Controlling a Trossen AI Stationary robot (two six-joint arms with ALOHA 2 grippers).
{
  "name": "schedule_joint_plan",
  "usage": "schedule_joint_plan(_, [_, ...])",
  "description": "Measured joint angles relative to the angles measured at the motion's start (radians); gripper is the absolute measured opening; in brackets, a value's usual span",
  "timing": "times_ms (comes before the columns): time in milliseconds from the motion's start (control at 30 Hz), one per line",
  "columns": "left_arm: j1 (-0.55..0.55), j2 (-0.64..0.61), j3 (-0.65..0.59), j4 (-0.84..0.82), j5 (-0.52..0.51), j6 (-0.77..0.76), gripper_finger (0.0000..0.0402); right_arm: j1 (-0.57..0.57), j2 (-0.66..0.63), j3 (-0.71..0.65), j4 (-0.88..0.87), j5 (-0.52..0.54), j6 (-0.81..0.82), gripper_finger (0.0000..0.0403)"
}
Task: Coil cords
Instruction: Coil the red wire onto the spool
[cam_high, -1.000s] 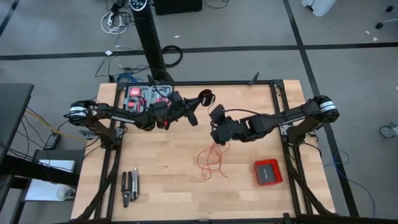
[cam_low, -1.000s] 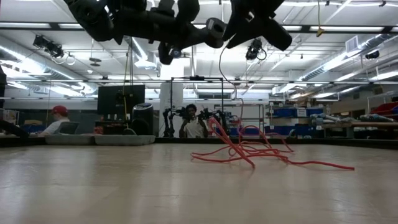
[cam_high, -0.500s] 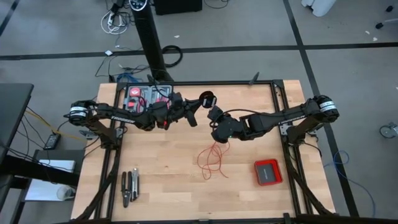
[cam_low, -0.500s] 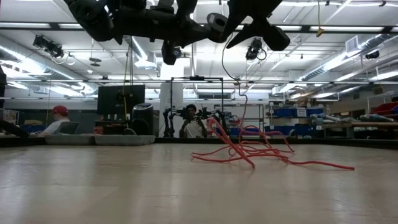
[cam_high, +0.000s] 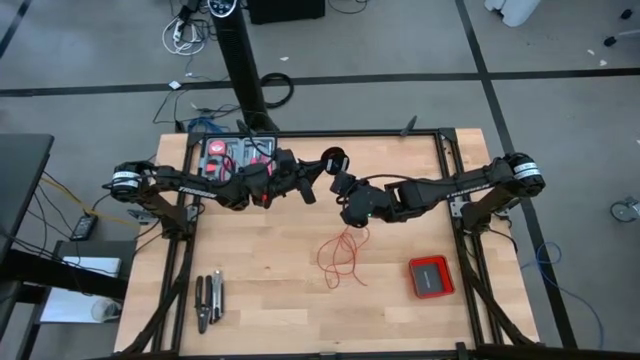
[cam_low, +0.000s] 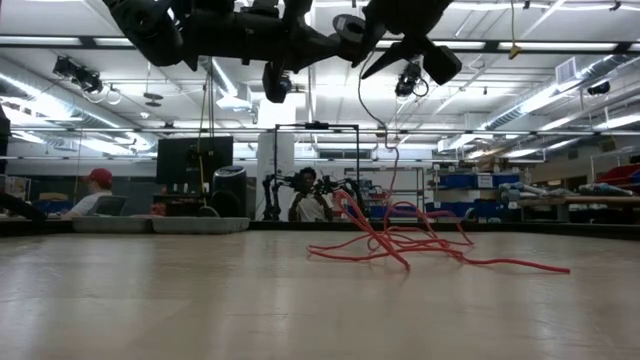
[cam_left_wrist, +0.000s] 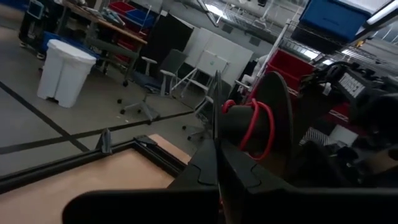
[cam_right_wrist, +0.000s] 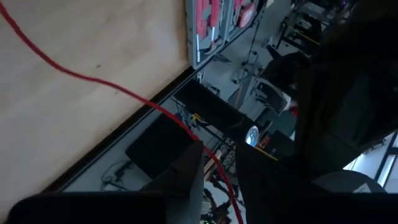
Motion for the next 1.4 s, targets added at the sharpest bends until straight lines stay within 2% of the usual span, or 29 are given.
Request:
schedule_joint_plan(267, [0.0, 0.0, 0.0, 0.0, 0.0, 0.0, 0.0001, -0.007, 0.0, 0.0, -0.001, -0.006, -0.035, 0.0061])
schedule_joint_plan(533, [0.0, 0.0, 0.0, -0.002, 0.0, 0.001, 0.0001, -0.008, 0.0, 0.0, -0.002, -0.006, -0.027, 0.0004])
schedule_joint_plan(767, [0.0, 0.0, 0.0, -0.002, 0.0, 0.011, 0.0001, 0.006, 0.0, 0.0, 0.006, -0.005, 0.066, 0.0001])
schedule_joint_plan(933, [0.0, 0.0, 0.0, 0.003, 0.0, 0.095, 0.0001, 0.052, 0.0, 0.0, 0.056, -0.005, 0.186, 0.0001])
schedule_joint_plan(1100, [0.0, 0.0, 0.0, 0.018, 0.029, 0.288, 0.0001, 0.097, 0.0, 0.0, 0.164, -0.019, 0.329, 0.0001])
schedule_joint_plan(1300, [-0.001, 0.0, 0.0, 0.019, 0.079, 0.384, 0.0001, 0.116, 0.0, 0.0, 0.241, -0.02, 0.366, 0.0])
schedule_joint_plan(1400, [0.0, 0.0, 0.0, 0.018, 0.097, 0.428, 0.0001, 0.116, 0.0, 0.0, 0.285, 0.021, 0.36, 0.0])
